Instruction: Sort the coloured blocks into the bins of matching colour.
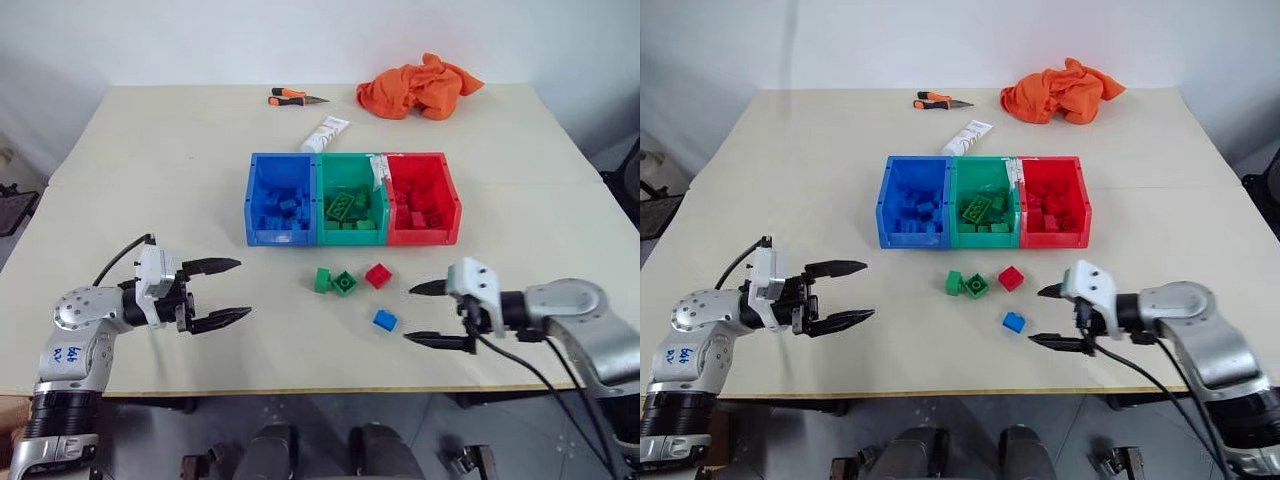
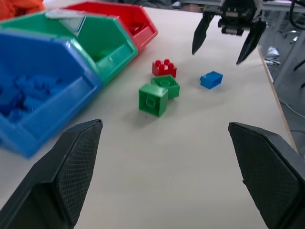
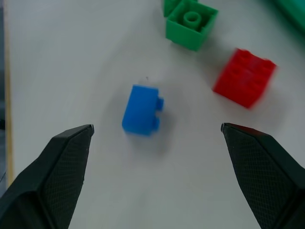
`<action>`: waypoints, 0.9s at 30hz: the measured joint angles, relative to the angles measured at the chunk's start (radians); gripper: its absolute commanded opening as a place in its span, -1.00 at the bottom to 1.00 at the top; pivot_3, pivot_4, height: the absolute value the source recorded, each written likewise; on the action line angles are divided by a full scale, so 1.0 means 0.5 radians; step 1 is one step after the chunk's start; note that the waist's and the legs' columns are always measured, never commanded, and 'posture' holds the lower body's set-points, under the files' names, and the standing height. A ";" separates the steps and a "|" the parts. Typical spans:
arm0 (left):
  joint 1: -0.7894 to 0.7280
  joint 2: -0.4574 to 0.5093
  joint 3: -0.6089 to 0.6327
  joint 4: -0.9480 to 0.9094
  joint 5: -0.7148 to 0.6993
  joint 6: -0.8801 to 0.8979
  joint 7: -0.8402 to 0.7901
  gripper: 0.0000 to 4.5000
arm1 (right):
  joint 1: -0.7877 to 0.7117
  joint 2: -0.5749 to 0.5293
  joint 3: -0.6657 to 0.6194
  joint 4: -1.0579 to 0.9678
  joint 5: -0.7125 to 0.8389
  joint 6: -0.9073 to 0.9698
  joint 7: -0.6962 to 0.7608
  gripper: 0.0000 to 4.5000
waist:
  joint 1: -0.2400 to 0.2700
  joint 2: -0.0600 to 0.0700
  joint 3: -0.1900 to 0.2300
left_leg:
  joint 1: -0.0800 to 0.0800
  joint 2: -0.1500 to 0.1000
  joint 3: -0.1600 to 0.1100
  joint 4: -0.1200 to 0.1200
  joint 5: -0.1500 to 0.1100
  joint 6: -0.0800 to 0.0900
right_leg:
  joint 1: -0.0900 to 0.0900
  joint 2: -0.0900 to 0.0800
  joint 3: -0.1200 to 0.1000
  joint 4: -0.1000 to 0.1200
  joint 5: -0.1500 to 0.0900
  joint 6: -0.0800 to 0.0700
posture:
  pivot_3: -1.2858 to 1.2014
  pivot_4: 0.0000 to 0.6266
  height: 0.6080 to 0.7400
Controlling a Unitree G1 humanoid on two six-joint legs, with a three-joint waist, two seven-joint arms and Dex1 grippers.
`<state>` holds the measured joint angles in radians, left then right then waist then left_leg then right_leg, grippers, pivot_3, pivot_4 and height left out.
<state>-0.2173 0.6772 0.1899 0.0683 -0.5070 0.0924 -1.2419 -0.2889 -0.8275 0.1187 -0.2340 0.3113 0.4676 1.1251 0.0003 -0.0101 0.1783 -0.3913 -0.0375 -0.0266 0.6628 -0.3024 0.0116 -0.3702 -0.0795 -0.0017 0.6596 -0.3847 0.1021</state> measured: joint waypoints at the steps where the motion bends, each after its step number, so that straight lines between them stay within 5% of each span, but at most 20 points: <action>1: 0.002 0.000 0.002 -0.010 0.000 0.002 0.011 1.00 | -0.017 0.023 0.034 0.004 -0.022 0.002 -0.019 0.99 | 0.001 0.000 0.000 | 0.000 0.000 0.000 0.000 0.000 0.000 | 0.000 0.000 0.000 0.000 0.000 0.000 | 0.03 -0.52 1.00; 5: 0.006 -0.004 0.010 -0.047 -0.005 0.009 0.051 1.00 | -0.062 0.087 0.153 0.029 -0.115 0.004 -0.072 0.99 | -0.005 0.000 0.000 | 0.000 0.000 0.000 0.000 0.000 0.000 | 0.000 0.000 0.000 0.000 0.000 0.000 | 0.03 -0.52 1.00; 7: 0.013 -0.010 0.010 -0.063 -0.006 0.012 0.061 1.00 | -0.077 0.109 0.203 0.040 -0.146 0.004 -0.087 0.82 | -0.009 0.000 0.000 | 0.000 0.000 0.000 -0.001 0.000 0.000 | -0.001 0.000 0.000 0.001 0.000 0.000 | 0.03 -0.52 1.00; 17: 0.022 -0.014 0.010 -0.080 -0.007 0.013 0.079 1.00 | -0.083 0.162 0.235 0.075 -0.240 -0.108 -0.134 -0.61 | -0.010 0.000 0.000 | 0.001 0.000 0.000 -0.001 0.000 0.000 | -0.001 0.001 0.000 0.001 0.000 0.000 | 0.03 -0.52 1.00; 27: 0.016 -0.018 0.011 -0.068 -0.007 -0.010 0.073 1.00 | -0.340 0.195 0.024 -0.018 -0.022 0.051 -0.158 -0.61 | -0.015 0.000 0.000 | 0.001 0.000 0.000 -0.001 0.000 0.000 | -0.001 0.001 0.000 0.001 0.000 0.000 | 0.03 -0.52 1.00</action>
<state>-0.2092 0.6680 0.1952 0.0343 -0.5104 0.0873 -1.2053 -0.4587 -0.7300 0.1310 -0.2428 0.3005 0.4933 1.0462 -0.0072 -0.0100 0.1782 -0.3909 -0.0375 -0.0268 0.6621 -0.3025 0.0114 -0.3710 -0.0791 -0.0019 0.6603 -0.3848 0.1020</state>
